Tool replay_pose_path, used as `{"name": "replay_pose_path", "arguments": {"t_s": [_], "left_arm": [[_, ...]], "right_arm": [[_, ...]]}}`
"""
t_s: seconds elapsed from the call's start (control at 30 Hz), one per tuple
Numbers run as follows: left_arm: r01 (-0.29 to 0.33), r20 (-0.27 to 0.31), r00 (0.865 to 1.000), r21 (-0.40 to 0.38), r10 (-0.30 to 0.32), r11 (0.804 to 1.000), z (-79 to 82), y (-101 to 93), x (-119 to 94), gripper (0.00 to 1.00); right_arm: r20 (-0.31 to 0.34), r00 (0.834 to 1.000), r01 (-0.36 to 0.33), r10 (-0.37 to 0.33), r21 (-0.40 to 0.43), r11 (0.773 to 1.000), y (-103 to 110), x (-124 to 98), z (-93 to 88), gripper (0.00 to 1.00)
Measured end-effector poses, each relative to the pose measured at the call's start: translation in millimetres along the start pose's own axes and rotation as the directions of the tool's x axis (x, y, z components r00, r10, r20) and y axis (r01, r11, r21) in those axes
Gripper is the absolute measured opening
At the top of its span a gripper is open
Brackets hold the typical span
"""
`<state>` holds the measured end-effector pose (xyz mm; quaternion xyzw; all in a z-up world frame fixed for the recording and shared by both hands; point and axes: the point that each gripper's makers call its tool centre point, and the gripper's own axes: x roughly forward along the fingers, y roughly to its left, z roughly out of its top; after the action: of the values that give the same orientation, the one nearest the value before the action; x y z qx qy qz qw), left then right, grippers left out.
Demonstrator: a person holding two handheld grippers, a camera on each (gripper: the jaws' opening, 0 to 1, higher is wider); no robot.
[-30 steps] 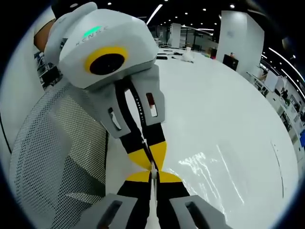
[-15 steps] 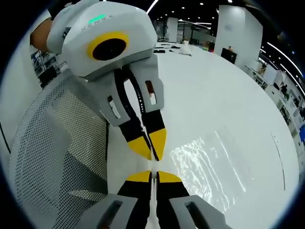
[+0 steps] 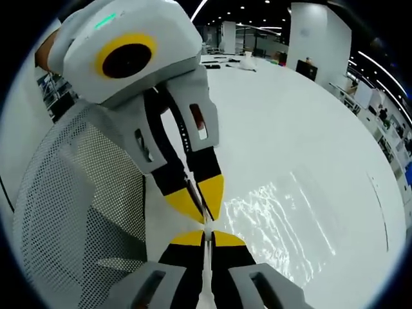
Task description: Open the resealable bag by pulling the two sides of the seal apart until the entire bag opening is separated and visibly accessible.
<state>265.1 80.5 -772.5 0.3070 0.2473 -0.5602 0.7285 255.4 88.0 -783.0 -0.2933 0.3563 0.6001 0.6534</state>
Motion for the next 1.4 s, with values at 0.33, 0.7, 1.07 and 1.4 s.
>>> {"name": "replay_pose_path", "arguments": {"t_s": [0.33,0.7,1.07,1.4], "left_arm": [[0.023,0.006,1.000,-0.008,-0.023,1.000,-10.5,-1.2,-0.7,0.00],[0.032,0.003,0.999,-0.023,-0.032,0.999,-23.5,-2.8,-5.3,0.00],[0.033,-0.019,0.999,-0.041,-0.034,0.999,-29.1,1.7,-2.6,0.00],[0.055,-0.011,0.998,0.003,-0.055,0.998,-6.7,-7.6,12.4,0.11]], "right_arm": [[-0.020,1.000,-0.005,0.005,-0.004,1.000,1.6,4.9,-5.9,0.00],[-0.067,0.998,0.018,-0.017,0.016,1.000,-2.6,-0.2,-30.7,0.00],[-0.081,0.996,0.036,-0.030,0.072,0.997,-3.9,-7.2,-36.2,0.00],[-0.073,0.997,0.040,-0.036,0.061,0.997,-1.1,-5.2,-32.6,0.00]]}}
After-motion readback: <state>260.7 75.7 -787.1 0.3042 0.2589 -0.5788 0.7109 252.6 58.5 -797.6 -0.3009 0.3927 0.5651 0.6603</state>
